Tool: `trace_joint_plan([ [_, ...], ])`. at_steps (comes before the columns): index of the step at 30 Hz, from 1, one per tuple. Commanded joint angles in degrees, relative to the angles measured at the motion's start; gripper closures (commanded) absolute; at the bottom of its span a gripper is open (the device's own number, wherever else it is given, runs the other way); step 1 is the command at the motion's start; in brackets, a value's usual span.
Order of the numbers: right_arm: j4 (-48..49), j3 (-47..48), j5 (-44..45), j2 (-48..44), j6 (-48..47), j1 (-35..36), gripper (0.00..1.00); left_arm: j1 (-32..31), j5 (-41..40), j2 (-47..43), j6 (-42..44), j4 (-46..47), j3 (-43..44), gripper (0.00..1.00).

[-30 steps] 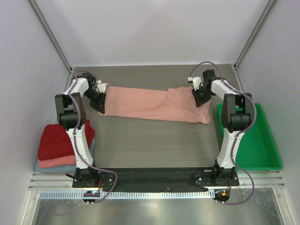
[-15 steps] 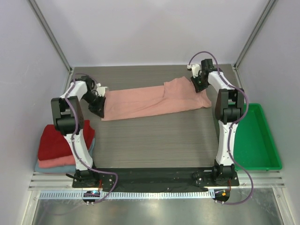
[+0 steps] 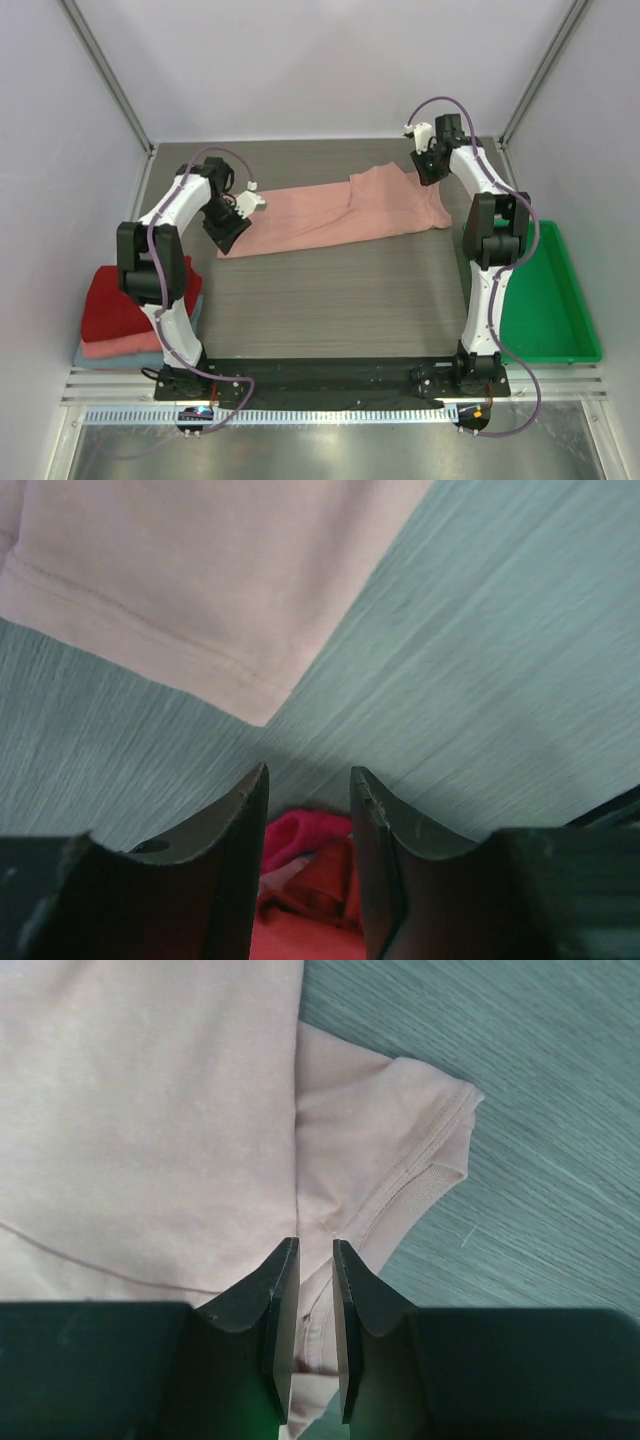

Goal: Fold and stack the t-shirts
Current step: Fold the tshirt

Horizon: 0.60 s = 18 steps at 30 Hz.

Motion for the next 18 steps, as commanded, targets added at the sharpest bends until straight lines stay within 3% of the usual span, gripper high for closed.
trace_joint_plan([
  [1,0.2,-0.9,-1.0,-6.8,1.2,0.5,0.74,0.7,-6.2,2.0,4.0,3.9,1.3,0.6],
  [9,-0.1,-3.5,-0.8,-9.2,0.9,0.6,0.74,0.6,-5.3,7.4,4.1,3.0,5.1,0.59],
  [18,-0.3,-4.7,-0.2,-9.6,0.4,0.7,0.73,0.2,-5.2,8.8,3.6,4.2,1.9,0.59],
])
